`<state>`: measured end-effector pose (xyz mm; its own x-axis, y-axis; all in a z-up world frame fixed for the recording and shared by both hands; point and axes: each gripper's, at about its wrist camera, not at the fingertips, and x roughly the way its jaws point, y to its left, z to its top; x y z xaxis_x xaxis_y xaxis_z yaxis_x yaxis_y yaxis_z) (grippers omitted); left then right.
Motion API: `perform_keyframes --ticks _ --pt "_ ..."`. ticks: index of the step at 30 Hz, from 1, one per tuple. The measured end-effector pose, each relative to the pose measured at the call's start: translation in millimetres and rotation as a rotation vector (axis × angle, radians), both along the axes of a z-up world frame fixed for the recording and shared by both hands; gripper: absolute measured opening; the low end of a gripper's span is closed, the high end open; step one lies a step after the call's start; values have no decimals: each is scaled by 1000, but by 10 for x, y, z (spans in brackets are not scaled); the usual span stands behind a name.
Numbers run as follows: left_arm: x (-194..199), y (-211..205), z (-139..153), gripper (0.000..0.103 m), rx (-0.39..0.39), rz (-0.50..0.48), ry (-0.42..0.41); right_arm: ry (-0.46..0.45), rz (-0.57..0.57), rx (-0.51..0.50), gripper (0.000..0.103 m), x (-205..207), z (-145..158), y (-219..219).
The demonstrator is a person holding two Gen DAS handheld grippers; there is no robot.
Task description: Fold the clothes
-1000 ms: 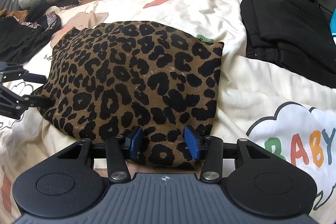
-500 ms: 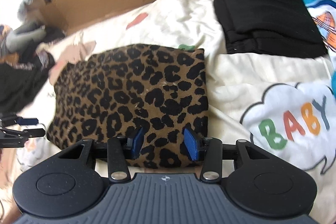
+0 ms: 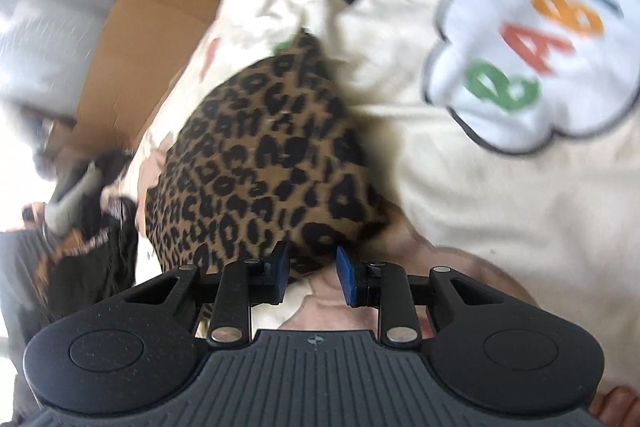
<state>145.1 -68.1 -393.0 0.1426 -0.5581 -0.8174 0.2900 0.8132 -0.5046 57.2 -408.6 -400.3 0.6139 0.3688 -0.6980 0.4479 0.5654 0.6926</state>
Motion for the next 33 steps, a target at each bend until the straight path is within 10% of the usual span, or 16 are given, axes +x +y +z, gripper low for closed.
perform_keyframes --ticks 8,10,17,24,33 --pt "23 98 -185 44 -72 100 116 -17 -181 220 33 -127 -309 -162" --pt "28 118 -244 44 -90 127 136 -18 -193 235 14 -131 -312 -161" --pt "82 147 -429 43 -194 189 229 -75 -172 212 8 -107 -145 -157" --pt "91 225 -579 38 -299 257 274 -41 -188 230 37 -89 -289 -152" --pt "75 204 -664 40 -393 217 271 -68 -254 296 35 -66 -431 -173"
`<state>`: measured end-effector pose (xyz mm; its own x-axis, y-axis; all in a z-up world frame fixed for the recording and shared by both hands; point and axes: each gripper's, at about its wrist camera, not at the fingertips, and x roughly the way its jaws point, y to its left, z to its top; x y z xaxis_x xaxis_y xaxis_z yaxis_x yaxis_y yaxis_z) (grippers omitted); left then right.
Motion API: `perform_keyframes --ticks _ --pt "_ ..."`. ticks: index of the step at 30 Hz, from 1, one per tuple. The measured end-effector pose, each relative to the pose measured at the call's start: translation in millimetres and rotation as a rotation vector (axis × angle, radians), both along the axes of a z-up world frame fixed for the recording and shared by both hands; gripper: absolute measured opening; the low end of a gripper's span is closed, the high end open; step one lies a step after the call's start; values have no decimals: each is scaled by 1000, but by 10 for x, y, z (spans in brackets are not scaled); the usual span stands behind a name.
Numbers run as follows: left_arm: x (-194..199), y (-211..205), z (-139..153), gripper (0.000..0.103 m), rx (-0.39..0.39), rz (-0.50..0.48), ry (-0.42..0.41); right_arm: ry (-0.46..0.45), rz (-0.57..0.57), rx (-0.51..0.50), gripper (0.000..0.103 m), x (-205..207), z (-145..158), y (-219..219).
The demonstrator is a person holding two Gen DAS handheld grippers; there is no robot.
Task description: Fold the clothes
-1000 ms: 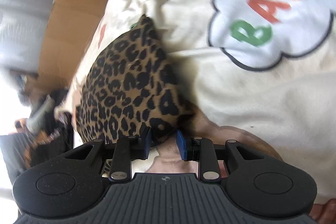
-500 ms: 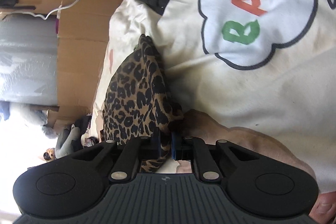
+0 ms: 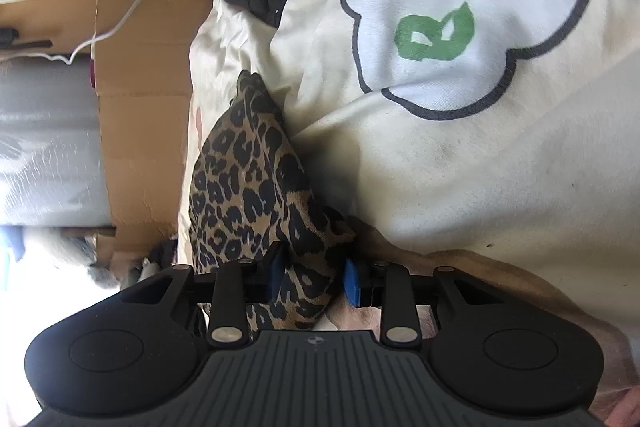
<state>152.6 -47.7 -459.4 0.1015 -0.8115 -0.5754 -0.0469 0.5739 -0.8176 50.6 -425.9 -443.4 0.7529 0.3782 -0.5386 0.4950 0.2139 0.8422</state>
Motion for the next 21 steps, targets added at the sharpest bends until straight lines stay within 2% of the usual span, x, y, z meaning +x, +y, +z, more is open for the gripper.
perform_keyframes --ticks 2,3,4,6,9,13,21 --pt "9 -33 -2 28 9 -24 -13 2 -8 11 29 4 -19 -1" --pt "29 -38 -4 14 12 -35 -14 1 -12 20 20 5 -28 -5" --pt "43 -28 -8 11 7 -36 -9 -1 -12 25 18 6 -27 -7" --pt "64 -14 5 8 0 -43 -9 -7 1 11 15 13 -2 7" --pt "74 -17 141 6 18 -80 -65 -12 16 15 13 8 16 24" --pt "90 94 249 6 17 -77 -74 -10 51 22 12 4 41 97" --pt "35 341 539 4 65 -52 -98 7 165 18 11 -32 134 266"
